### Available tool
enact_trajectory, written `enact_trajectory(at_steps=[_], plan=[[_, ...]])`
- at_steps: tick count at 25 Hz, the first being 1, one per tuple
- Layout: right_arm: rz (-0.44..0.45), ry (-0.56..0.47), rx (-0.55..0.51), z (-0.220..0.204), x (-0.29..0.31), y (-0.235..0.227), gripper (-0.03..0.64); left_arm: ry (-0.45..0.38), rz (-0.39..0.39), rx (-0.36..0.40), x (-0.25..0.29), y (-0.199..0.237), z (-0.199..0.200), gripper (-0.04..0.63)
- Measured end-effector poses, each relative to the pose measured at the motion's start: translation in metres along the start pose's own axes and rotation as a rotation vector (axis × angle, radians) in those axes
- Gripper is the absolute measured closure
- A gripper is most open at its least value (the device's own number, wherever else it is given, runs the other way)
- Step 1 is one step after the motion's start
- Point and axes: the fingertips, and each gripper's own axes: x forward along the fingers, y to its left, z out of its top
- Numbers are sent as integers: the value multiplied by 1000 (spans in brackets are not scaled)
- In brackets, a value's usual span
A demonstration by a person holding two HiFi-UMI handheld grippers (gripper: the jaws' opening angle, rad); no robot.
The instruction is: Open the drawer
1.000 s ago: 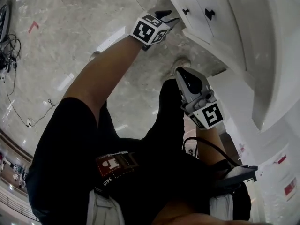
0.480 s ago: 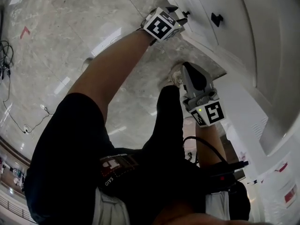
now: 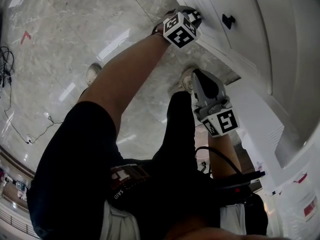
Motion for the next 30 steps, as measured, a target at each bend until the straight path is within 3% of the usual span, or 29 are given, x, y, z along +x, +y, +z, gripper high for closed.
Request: enact_trajectory(at_steps=[7,30], plan=[[2,4,-6,0,4,1,626,20,-6,24,-2,-1,0,457],[20,16,-16,-5,16,6,626,32,-43,-34,-6,-1,1,457]])
